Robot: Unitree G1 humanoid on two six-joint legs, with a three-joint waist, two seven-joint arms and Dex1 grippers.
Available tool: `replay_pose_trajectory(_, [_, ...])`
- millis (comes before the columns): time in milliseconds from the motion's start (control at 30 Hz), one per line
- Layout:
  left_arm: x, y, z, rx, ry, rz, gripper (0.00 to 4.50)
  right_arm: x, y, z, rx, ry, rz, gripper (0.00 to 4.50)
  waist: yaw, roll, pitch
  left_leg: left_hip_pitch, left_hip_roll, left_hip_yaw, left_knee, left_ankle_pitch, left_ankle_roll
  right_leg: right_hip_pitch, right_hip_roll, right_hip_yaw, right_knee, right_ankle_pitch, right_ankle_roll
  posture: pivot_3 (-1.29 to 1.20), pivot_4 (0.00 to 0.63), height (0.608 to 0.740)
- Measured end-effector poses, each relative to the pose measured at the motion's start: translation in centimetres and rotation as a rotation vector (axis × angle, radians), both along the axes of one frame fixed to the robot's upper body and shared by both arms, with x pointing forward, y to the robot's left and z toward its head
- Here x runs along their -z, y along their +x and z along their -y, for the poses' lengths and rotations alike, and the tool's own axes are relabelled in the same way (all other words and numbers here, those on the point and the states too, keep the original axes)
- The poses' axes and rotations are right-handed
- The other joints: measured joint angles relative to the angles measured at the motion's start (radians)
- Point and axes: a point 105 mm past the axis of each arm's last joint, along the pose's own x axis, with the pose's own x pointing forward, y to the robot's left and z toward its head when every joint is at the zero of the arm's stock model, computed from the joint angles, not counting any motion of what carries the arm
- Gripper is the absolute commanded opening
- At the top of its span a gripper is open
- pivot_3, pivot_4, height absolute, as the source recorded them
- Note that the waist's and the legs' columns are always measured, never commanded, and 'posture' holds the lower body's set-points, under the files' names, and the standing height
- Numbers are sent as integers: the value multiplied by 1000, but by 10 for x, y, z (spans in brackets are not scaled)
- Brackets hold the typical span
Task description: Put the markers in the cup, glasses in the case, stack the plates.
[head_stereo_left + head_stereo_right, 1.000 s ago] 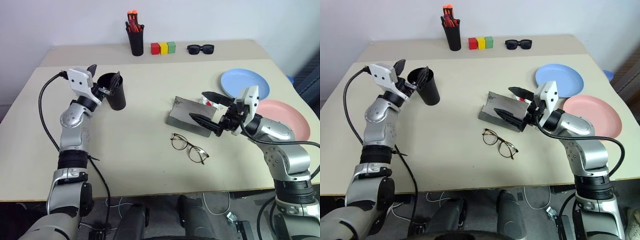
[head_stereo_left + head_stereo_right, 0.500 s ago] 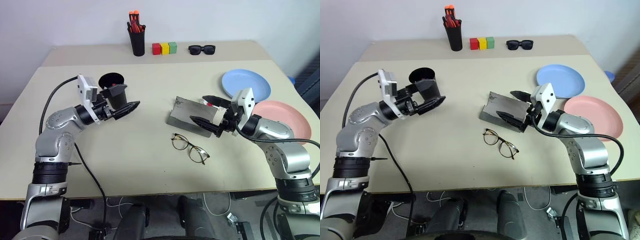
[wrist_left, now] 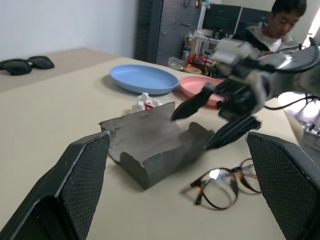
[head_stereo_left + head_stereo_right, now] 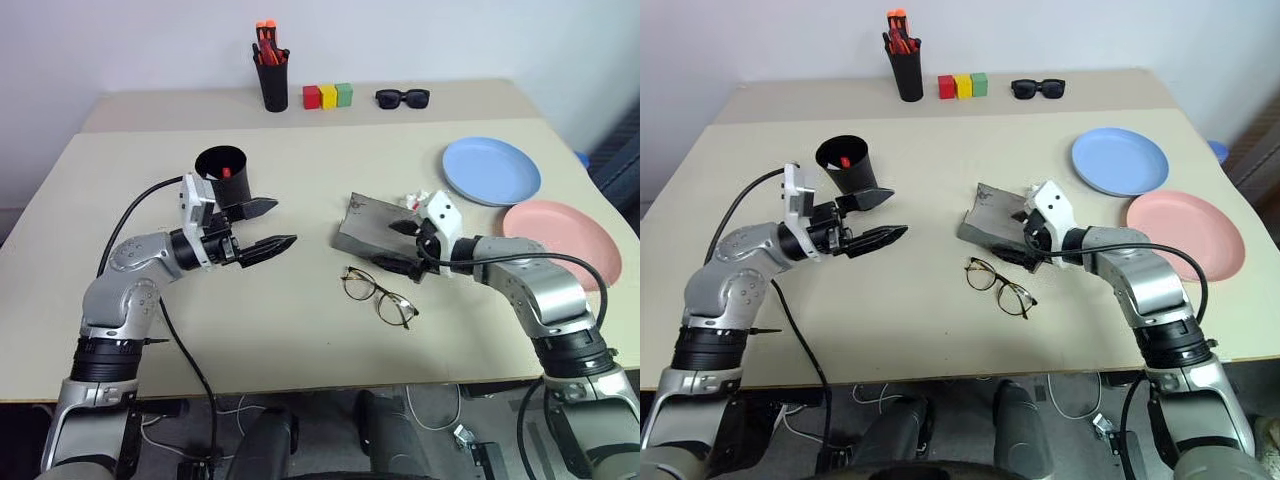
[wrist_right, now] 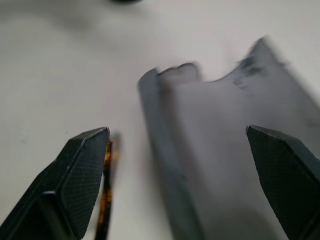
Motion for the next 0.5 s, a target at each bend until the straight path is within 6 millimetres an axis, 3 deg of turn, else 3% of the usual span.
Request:
replay_pose_trajectory(133, [-1,-6,1,-10,-4,3,4500,4,8,2,6,-32,-32,3162,-2,0,0,0,0,0,0,0,0,0,0,0,0,0,0,0,150,740])
replay_pose_trajectory(333, [6,-10,-1,-46,1,-21,4500,13,11,6,-14,-67,-83,70,-3,0,0,1,0,0,0,0,0,0,0,0,0,0,0,0,150,740])
replay_pose_trajectory(500, [5,-10,-4,-59,8,-18,4500,15,8,5,-54,-82,-106,24,-3,0,0,0,0,0,0,0,0,0,0,0,0,0,0,0,150,740])
